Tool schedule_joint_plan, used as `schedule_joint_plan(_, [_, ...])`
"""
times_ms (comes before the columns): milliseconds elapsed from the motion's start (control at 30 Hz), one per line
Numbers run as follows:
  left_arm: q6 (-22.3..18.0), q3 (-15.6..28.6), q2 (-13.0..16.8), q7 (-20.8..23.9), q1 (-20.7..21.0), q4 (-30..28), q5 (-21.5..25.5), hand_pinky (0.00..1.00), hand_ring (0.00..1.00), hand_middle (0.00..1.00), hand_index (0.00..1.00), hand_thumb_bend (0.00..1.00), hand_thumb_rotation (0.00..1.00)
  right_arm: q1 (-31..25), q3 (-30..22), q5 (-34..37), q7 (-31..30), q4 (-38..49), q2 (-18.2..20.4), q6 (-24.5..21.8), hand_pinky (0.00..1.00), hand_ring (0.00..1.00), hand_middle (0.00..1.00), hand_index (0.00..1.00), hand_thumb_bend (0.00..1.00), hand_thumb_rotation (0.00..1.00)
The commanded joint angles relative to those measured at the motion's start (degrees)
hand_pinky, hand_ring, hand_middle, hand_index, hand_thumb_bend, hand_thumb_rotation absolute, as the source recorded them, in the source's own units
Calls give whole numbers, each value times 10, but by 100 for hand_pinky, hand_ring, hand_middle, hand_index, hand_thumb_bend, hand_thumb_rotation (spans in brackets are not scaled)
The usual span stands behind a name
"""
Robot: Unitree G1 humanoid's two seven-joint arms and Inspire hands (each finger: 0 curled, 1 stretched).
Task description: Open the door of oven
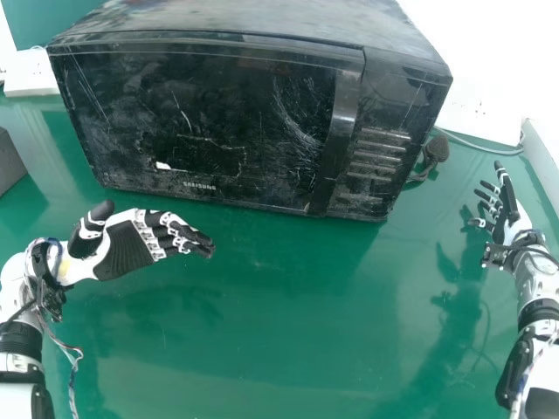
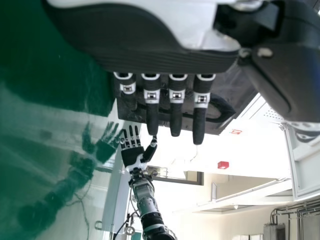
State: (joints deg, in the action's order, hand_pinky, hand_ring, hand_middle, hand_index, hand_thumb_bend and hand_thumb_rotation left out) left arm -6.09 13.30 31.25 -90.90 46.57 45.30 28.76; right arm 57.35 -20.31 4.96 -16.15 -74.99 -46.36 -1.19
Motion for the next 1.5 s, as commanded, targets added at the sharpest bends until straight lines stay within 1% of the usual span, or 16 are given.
schedule_joint_plan(0, [-17,13,-9,-11,-7,0,14,58,79,83,75,100,77,-35,3,-8,-2,-22,9,-27,67,77,84,87,84,100])
schedule_joint_plan(67, [-21,19,-14,-8,-13,-7,20,52,76,82,73,100,76,-36,3,-8,-8,-22,8,-27,70,77,83,87,84,100])
schedule_joint_plan(167, [-8,20,-17,-8,-17,-19,25,48,73,80,72,100,74,-36,6,-10,-7,-21,7,-27,76,77,83,87,84,100])
schedule_joint_plan(300, [25,23,-18,0,-26,-45,36,48,70,79,73,100,71,-36,4,-9,0,-21,8,-25,74,76,81,88,80,100])
schedule_joint_plan(433, [53,24,-17,1,-37,-77,51,51,71,80,76,100,72,-34,0,-5,5,-21,9,-27,63,70,78,84,80,100])
schedule_joint_plan(500, [70,27,-20,-3,-41,-92,63,51,72,80,77,100,75,-34,0,-5,5,-21,9,-24,63,70,78,82,82,100])
schedule_joint_plan(533, [76,28,-23,-4,-43,-99,69,51,73,81,78,100,75,-35,2,-7,4,-20,9,-22,60,70,78,82,83,100])
schedule_joint_plan(633, [97,28,-24,0,-53,-124,83,46,71,83,80,100,77,-34,4,-9,2,-20,9,-22,61,72,79,82,84,100])
schedule_joint_plan(700, [130,27,-23,10,-62,-143,96,46,71,84,82,100,73,-34,4,-8,5,-20,9,-22,66,74,80,83,84,100])
schedule_joint_plan(933, [161,25,-39,7,-67,-163,119,52,84,91,89,100,68,-34,1,-6,6,-20,10,-22,65,73,79,82,84,100])
schedule_joint_plan(1033, [162,26,-48,11,-71,-173,122,54,88,93,91,100,66,-34,3,-7,6,-19,11,-20,65,73,78,83,84,100])
schedule_joint_plan(1133, [177,26,-52,7,-71,-176,130,62,94,94,91,100,62,-33,2,-6,2,-19,10,-23,69,75,80,82,83,100])
schedule_joint_plan(1233, [183,28,-59,13,-76,-182,137,64,98,95,91,100,64,-32,6,-10,2,-19,10,-24,68,75,80,83,79,100])
schedule_joint_plan(1367, [195,35,-68,33,-93,-207,150,68,100,96,92,100,67,-31,6,-9,3,-19,10,-25,72,75,81,84,76,100])
schedule_joint_plan(1400, [197,37,-69,38,-98,-213,151,70,100,96,93,100,68,-32,7,-10,3,-19,10,-24,75,77,82,85,75,100])
schedule_joint_plan(1467, [202,41,-70,43,-105,-222,158,81,100,98,95,100,68,-33,6,-9,4,-20,10,-22,75,78,82,85,75,100])
